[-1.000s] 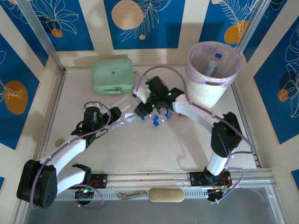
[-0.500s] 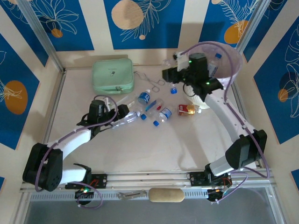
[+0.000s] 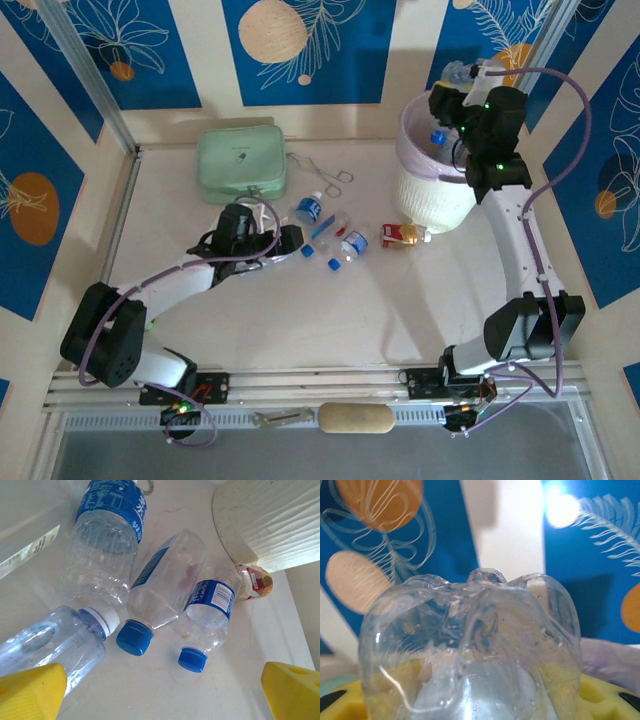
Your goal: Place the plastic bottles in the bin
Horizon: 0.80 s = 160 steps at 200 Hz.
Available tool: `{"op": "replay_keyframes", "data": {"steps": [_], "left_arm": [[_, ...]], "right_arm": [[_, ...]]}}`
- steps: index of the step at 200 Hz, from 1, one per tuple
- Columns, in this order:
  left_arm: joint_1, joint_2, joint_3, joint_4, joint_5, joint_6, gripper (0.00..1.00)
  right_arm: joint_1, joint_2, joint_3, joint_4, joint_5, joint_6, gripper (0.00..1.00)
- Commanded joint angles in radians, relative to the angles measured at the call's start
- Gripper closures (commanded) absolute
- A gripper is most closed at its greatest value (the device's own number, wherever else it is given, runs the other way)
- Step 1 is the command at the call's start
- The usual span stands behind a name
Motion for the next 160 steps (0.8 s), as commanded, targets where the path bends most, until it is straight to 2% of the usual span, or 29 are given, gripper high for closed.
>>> {"op": "replay_keyframes", "data": {"steps": [1,46,82,91,107,127,160], "left_arm": [[-0.017,-0.002,0.038,-0.044,-0.025,0.041,0.01],[-0.020,-0.041,0.047,-0.108,-0.078,0.083,0.01],[-0.020,-0.074,0.057,-0.174,-0.142,0.133,0.01],[-0.020,-0.081,0.056,-0.180,-0.150,0.137,0.01],[-0.020,-0.091,0.052,-0.184,-0.161,0.140,0.01],[-0.020,-0.100,0.048,-0.185,-0.173,0.143,0.01],[-0.008,-0.105,0.054,-0.208,-0.183,0.182,0.01]], "right_arm": [[-0.030,0.048,0.023,0.082,0.064,0.044,0.51],[-0.056,0.118,0.014,0.055,0.084,0.038,0.51],[-0.061,0.155,0.030,0.004,0.069,0.040,0.46],[-0.061,0.158,0.033,-0.003,0.071,0.042,0.41],[-0.061,0.161,0.034,-0.007,0.075,0.048,0.25],[-0.061,0.154,0.039,-0.006,0.073,0.054,0.12],[-0.058,0.131,0.067,-0.026,0.057,0.072,0.02]]}}
